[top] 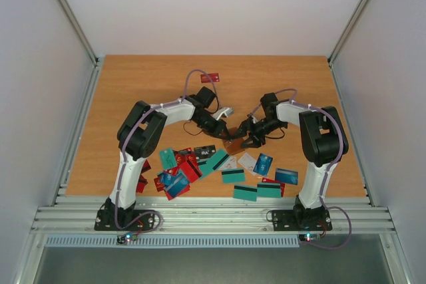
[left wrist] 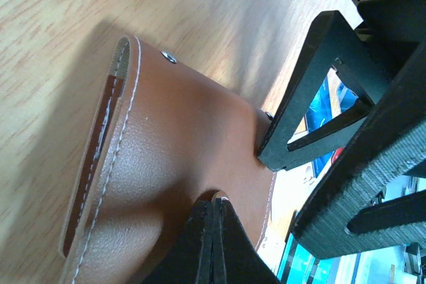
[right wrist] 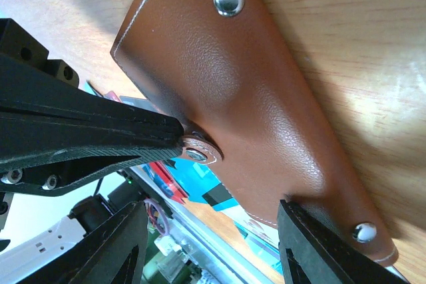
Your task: Put the credit cards into the card holder
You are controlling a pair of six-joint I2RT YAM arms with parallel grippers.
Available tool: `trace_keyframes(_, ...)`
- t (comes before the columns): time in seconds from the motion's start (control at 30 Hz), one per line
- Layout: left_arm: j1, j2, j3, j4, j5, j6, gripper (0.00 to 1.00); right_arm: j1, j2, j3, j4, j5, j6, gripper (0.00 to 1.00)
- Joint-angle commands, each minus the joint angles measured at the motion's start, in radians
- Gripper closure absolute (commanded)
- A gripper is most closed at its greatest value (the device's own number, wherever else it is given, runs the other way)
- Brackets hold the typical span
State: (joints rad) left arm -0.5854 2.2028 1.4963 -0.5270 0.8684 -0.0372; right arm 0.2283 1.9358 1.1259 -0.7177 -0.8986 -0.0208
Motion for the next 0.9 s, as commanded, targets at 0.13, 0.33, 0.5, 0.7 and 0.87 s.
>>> trace_keyframes(0.13, -0.011, 0.046, 0.042, -0.026, -0.057, 0.016, 1.00, 0.000, 0.013, 0.022, 0.029, 0.045, -0.015, 0.45)
trace_keyframes(0.33, -0.011, 0.052, 0.041, -0.020, -0.078, 0.007, 1.00, 0.001, -0.013, 0.049, 0.033, 0.018, -0.008, 0.45)
trace_keyframes(0.5, -0.010, 0.058, 0.039, -0.009, -0.085, 0.003, 1.00, 0.002, -0.043, 0.067, 0.047, 0.003, 0.004, 0.45)
trace_keyframes(0.7, -0.005, 0.056, 0.016, 0.022, -0.085, -0.015, 1.00, 0.011, -0.048, 0.065, 0.107, -0.053, 0.019, 0.48)
trace_keyframes(0.87, 0.009, 0.028, -0.027, 0.087, -0.066, -0.065, 1.00, 0.026, -0.041, 0.034, 0.201, -0.124, 0.082, 0.53)
